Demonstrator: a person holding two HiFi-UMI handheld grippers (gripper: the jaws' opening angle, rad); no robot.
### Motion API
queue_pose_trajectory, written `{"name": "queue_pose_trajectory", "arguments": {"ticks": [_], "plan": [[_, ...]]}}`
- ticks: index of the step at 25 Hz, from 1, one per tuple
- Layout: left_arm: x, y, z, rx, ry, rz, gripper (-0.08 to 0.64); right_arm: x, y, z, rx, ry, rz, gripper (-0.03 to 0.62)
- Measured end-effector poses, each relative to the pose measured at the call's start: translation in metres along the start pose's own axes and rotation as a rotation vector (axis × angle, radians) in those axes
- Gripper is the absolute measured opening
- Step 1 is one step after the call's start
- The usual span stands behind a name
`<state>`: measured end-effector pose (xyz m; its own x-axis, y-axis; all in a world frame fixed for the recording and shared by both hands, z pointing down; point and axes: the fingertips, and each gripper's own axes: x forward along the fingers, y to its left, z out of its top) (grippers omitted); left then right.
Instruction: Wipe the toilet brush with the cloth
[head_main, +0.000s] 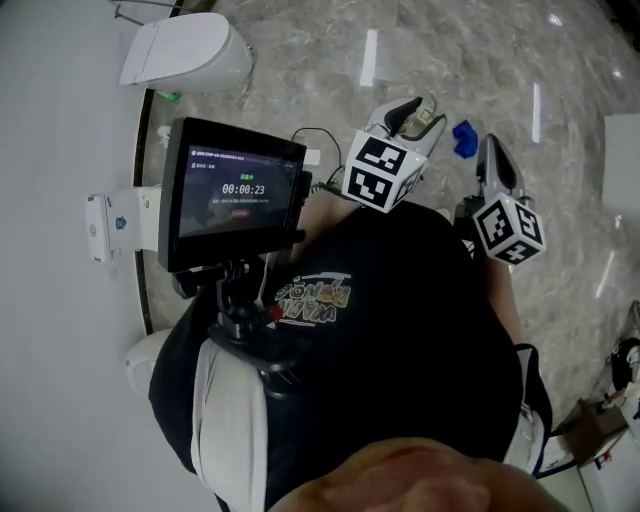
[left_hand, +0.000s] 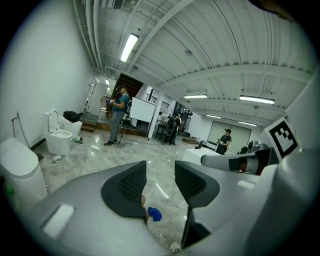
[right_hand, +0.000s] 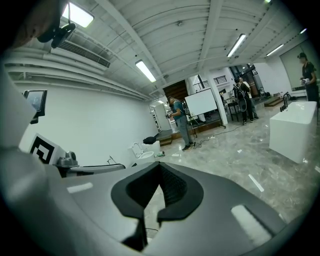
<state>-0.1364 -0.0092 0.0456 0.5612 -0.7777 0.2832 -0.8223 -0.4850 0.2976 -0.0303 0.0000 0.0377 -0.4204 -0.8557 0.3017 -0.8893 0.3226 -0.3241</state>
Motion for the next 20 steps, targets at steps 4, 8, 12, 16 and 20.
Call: {"name": "queue_pose_trajectory", "arguments": {"ticks": [4, 8, 12, 16, 20], "plan": [[0.0027, -0.0026, -0.0005, -0.001, 0.002, -0.007, 0.179, -0.0005, -0.0023, 0.0, -0.004, 0.001, -0.001, 0.0], [-0.002, 0.0027, -0.0021, 0.013, 0.005, 0.004, 0.179, 0.0036, 0.0044, -0.004, -0.003, -0.002, 0.015, 0.0], [-0.0035, 0.0029, -0.0008, 0.014, 0.0, 0.008, 0.179, 0.002, 0.0057, -0.0035, -0.005, -0.004, 0.015, 0.0], [-0.0028, -0.0013, -0.0016, 0.02, 0.002, -0.009, 0.178, -0.0024, 0.0047, -0.0037, -0.002, -0.011, 0.002, 0.0], [-0.0034, -0.0032, -0.0015, 0.026, 0.005, -0.016, 0.177, -0.0039, 0.0064, -0.0038, -0.007, -0.011, 0.001, 0.0]]}}
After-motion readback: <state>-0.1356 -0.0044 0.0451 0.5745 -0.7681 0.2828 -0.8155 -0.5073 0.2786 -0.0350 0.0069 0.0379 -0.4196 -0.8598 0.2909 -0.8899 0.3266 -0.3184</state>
